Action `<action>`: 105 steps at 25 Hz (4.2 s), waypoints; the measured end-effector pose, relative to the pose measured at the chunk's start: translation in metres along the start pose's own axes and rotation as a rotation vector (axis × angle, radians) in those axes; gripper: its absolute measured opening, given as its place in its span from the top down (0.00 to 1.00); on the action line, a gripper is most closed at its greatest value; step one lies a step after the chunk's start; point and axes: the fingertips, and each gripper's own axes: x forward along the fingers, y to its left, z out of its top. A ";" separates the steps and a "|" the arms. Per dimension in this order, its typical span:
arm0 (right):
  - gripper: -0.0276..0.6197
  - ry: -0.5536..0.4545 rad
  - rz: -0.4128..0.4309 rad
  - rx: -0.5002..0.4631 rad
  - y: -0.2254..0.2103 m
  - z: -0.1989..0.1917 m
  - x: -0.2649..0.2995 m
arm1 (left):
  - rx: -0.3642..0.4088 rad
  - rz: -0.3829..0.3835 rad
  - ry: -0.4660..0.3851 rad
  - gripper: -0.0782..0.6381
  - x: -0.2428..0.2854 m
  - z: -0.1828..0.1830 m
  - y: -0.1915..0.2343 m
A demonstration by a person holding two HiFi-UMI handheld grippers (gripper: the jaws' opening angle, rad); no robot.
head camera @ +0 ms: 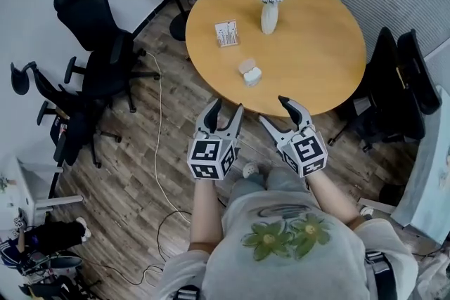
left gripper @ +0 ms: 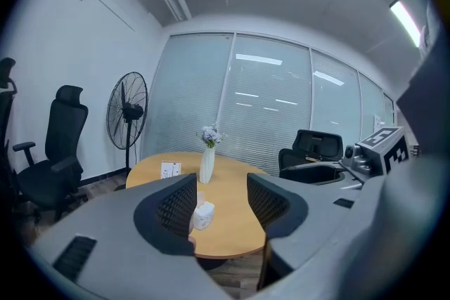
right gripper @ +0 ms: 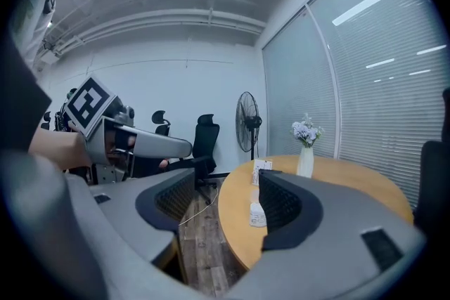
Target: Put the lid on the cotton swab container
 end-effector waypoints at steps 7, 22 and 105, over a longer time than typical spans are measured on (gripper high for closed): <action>0.47 0.029 -0.013 -0.001 -0.011 -0.009 0.017 | 0.017 -0.037 0.027 0.58 0.023 -0.003 0.014; 0.42 0.131 -0.023 0.042 -0.065 -0.042 0.088 | 0.073 -0.084 0.165 0.56 0.105 -0.010 0.060; 0.42 0.504 0.074 0.110 -0.109 -0.195 0.228 | -1.184 -0.345 0.454 0.61 0.256 -0.151 0.098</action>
